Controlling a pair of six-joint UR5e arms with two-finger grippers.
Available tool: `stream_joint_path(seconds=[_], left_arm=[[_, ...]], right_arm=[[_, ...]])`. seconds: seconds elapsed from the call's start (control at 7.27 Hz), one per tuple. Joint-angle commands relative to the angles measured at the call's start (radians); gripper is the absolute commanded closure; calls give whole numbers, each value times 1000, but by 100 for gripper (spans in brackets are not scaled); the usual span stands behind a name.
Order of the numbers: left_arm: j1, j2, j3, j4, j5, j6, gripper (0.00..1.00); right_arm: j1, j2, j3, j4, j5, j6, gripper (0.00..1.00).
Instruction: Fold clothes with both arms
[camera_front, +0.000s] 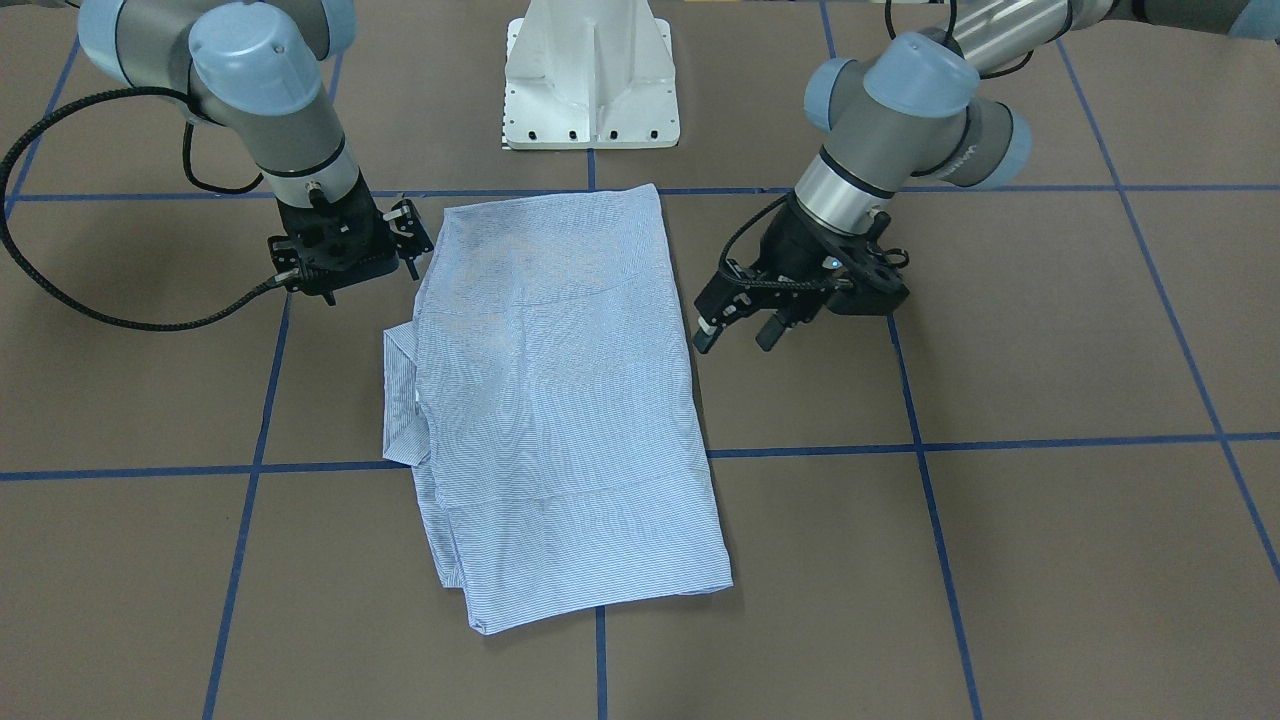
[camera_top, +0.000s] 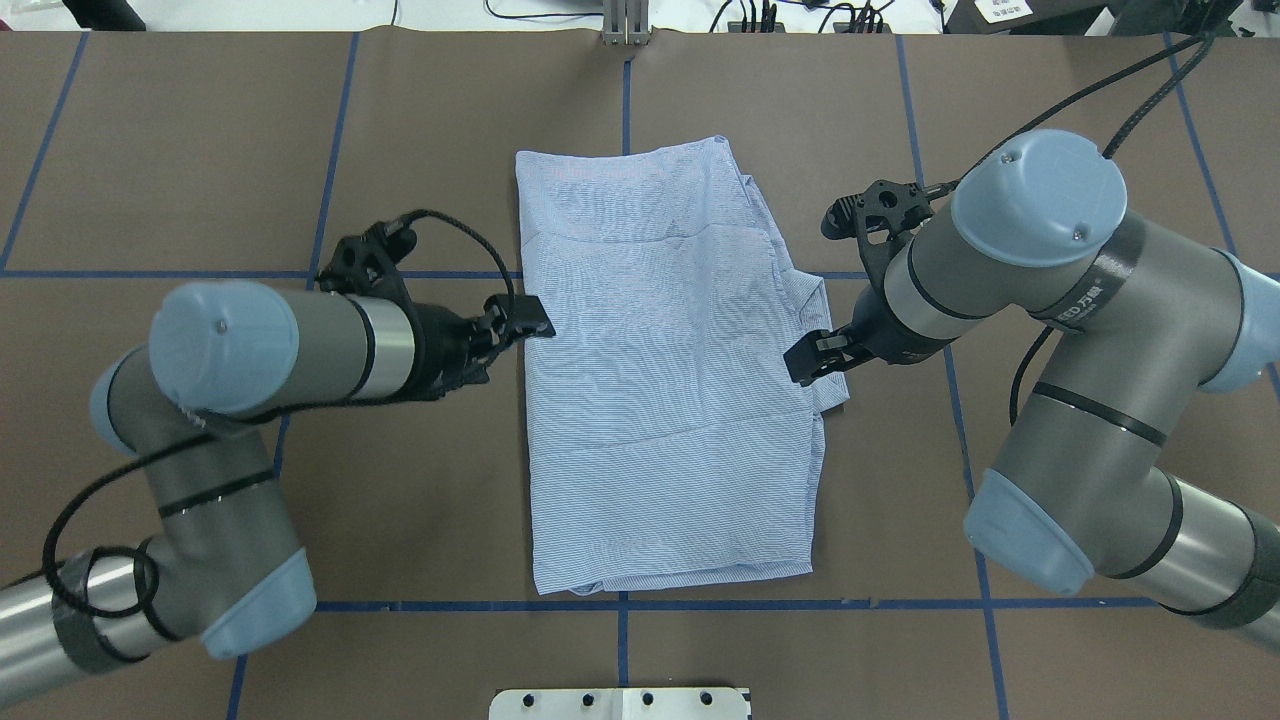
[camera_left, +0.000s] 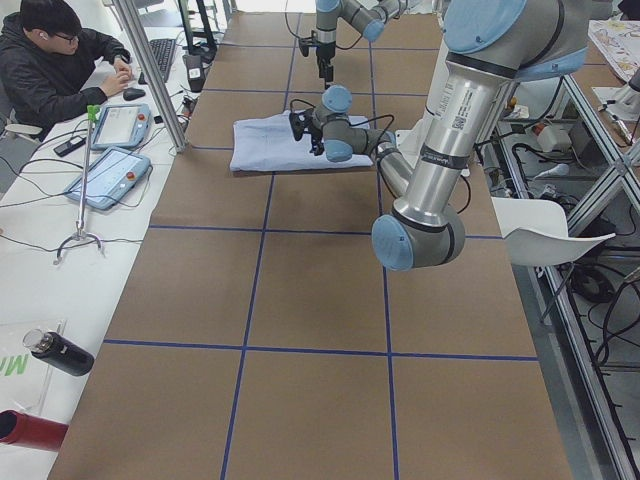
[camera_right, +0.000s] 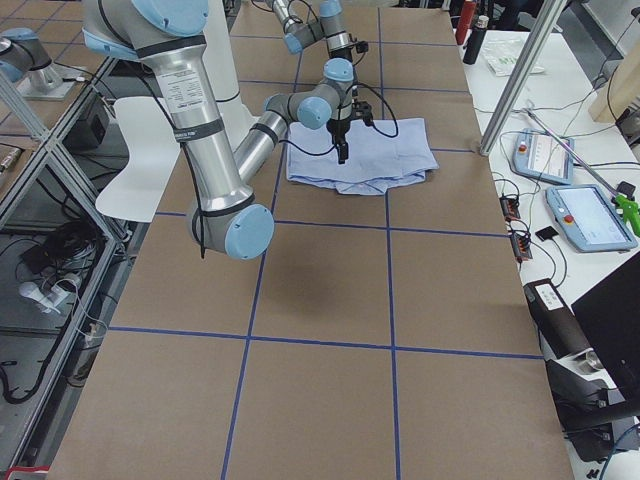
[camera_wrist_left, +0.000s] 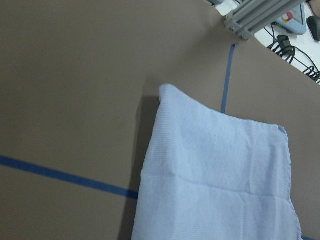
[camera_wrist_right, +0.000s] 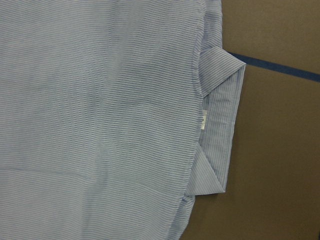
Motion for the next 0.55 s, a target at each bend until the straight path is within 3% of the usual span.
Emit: stream_joint_path(seconds=[0.0, 0.41], left_arm=[[148, 49, -56, 19, 106, -118, 0], [282, 54, -30, 56, 157, -177, 0]], right_arm=[[-19, -52, 6, 216, 38, 165, 0], [-21, -66, 6, 257, 72, 181, 0]])
